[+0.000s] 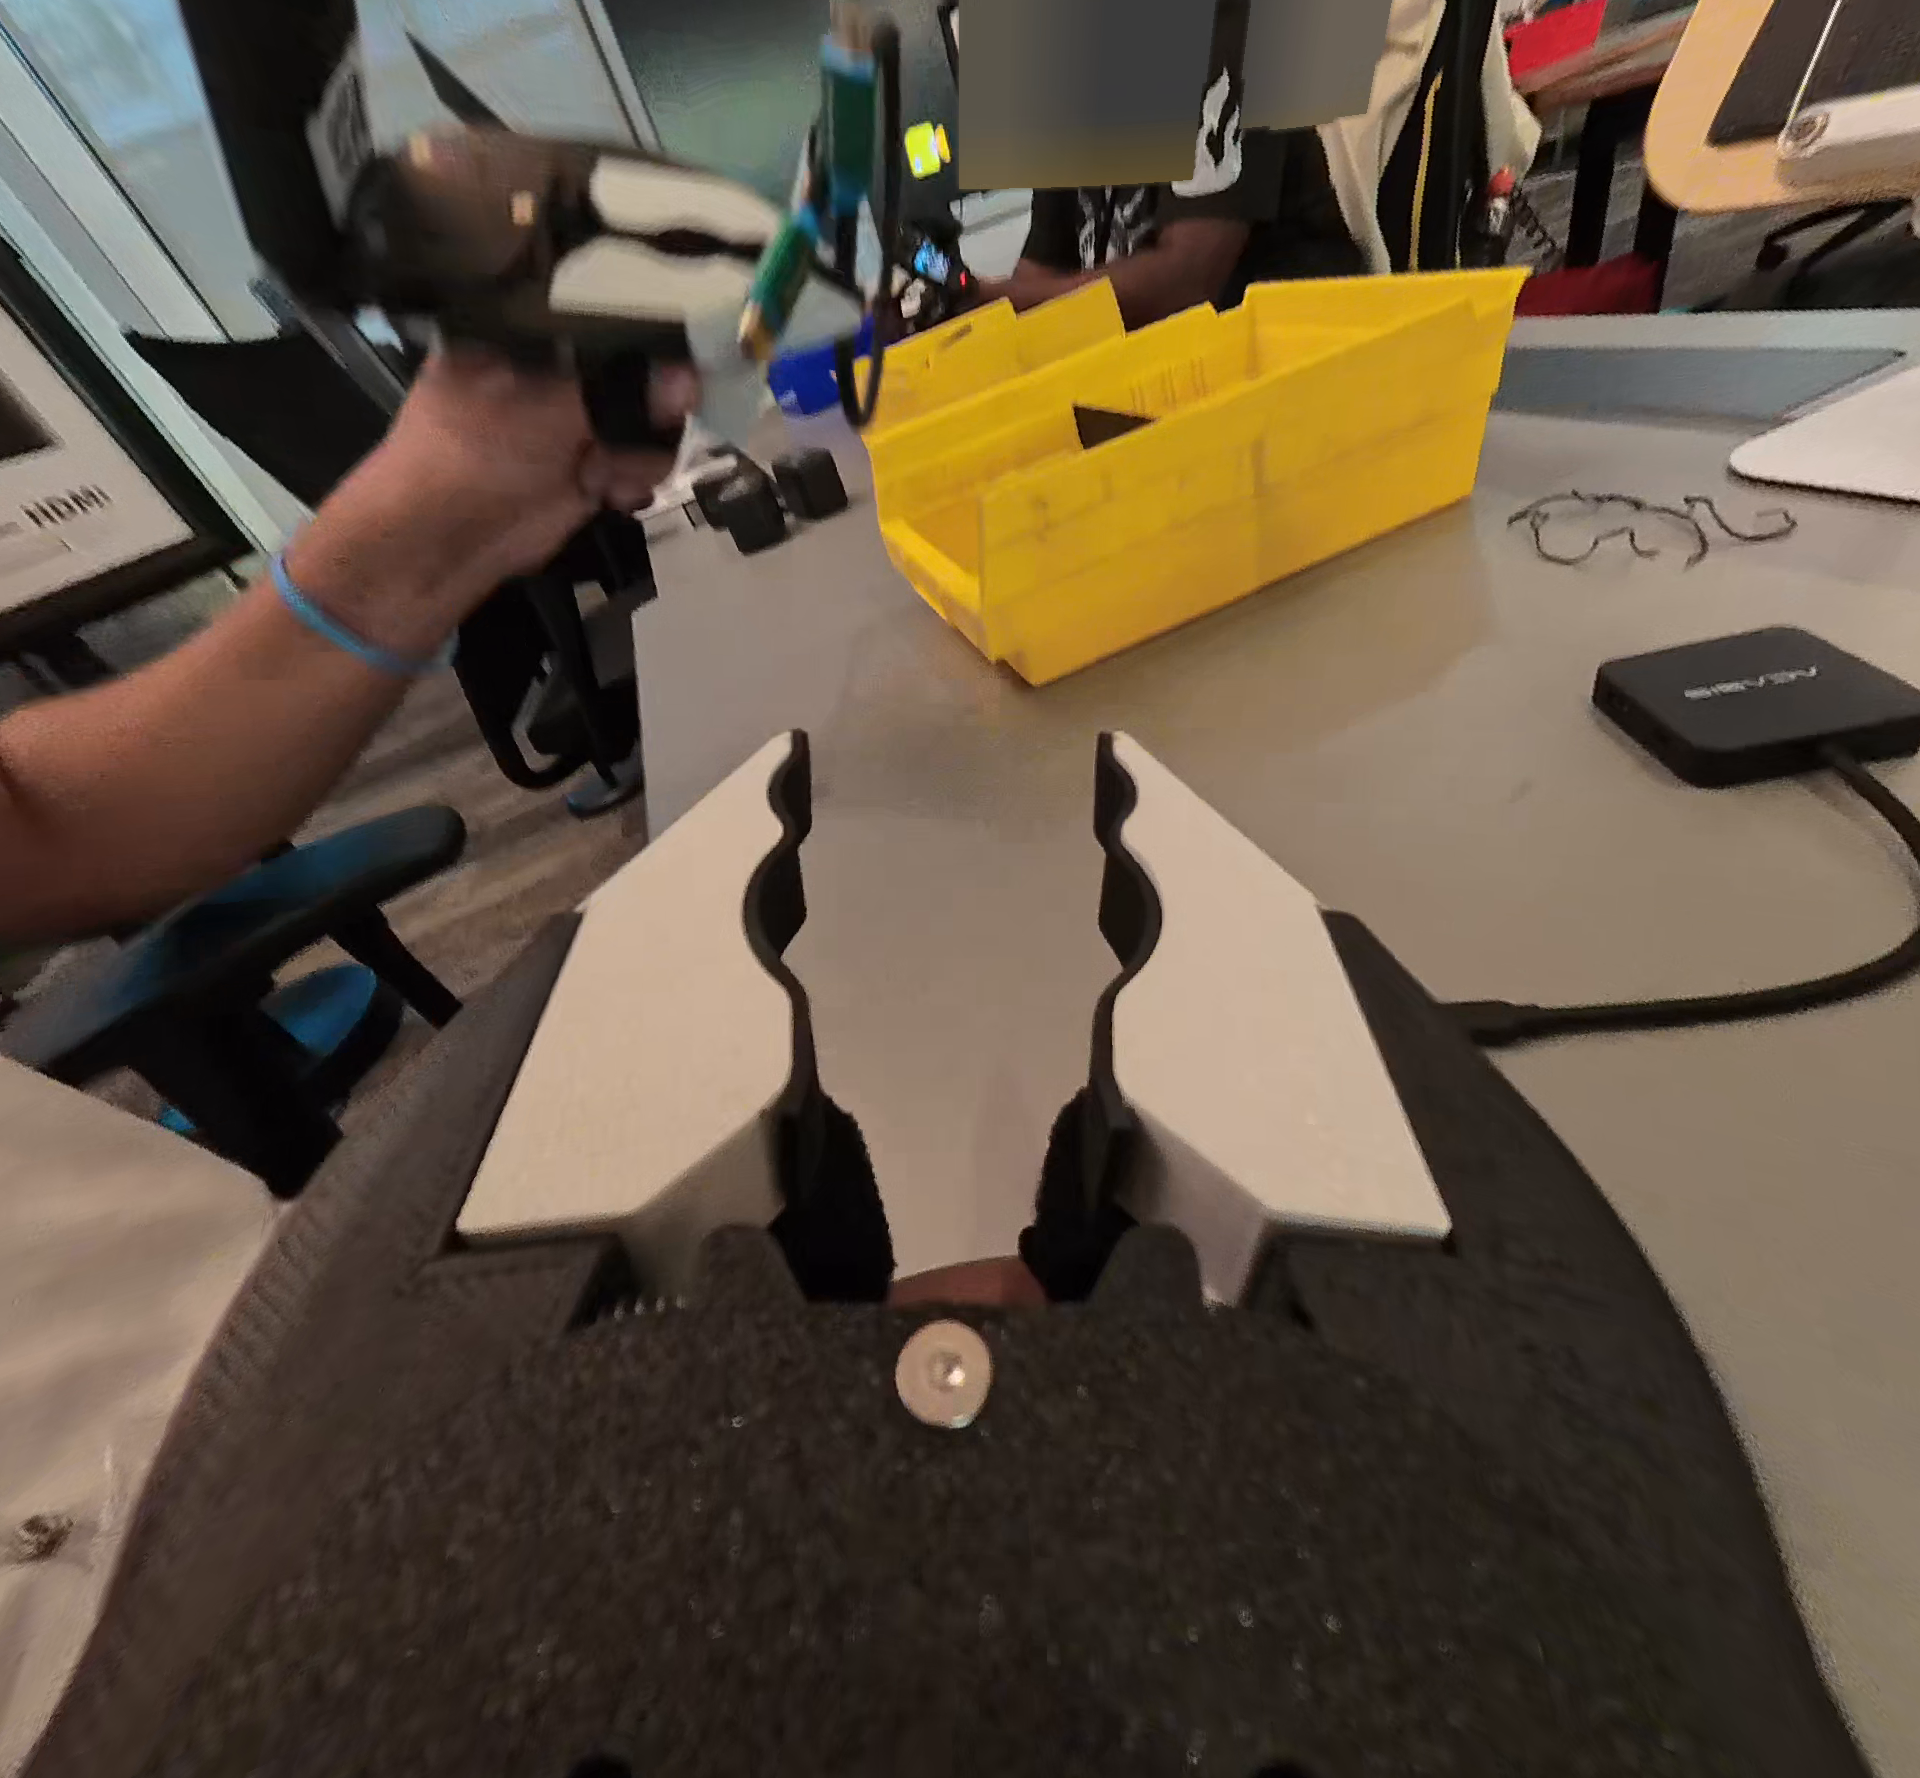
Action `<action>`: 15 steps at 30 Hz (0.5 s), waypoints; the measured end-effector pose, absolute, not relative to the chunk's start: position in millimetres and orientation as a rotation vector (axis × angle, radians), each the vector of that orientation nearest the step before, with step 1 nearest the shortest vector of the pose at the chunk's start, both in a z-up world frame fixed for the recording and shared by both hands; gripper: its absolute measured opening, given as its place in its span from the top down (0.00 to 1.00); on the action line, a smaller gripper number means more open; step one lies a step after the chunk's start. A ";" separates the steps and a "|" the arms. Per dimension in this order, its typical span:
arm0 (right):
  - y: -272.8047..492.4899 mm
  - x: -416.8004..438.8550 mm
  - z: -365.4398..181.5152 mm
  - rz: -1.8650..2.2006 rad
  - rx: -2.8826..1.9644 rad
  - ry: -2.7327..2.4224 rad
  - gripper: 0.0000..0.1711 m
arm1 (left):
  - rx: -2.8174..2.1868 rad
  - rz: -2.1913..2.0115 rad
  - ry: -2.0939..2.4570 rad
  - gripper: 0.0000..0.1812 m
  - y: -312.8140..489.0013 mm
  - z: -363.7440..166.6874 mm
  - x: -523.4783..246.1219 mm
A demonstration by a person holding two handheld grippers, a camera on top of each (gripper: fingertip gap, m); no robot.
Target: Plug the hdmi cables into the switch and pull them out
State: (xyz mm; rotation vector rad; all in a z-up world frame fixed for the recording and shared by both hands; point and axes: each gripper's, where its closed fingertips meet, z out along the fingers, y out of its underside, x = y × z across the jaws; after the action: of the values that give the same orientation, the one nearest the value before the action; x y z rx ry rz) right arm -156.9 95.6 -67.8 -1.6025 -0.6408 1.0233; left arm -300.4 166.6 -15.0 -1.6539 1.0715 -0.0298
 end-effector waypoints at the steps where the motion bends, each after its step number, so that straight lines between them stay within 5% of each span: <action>1: 93.6 -157.0 -63.0 1.040 -1.582 -0.626 0.68 | -1.618 -0.043 1.105 0.96 151.2 -26.0 -282.3; 6: 84.2 -148.5 -64.0 0.882 -1.537 -0.709 0.69 | -1.442 0.130 1.460 0.96 94.2 -109.3 -220.5; 15: 63.3 -160.6 -86.8 0.795 -1.629 -0.945 0.75 | -1.410 0.100 1.690 0.96 69.3 -158.6 -190.1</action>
State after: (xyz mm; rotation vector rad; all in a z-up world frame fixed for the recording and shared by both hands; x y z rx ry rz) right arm -160.6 63.3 -86.8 -1.6294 -0.9454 0.7946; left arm -190.1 69.3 -158.6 -1.4097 1.6897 0.1000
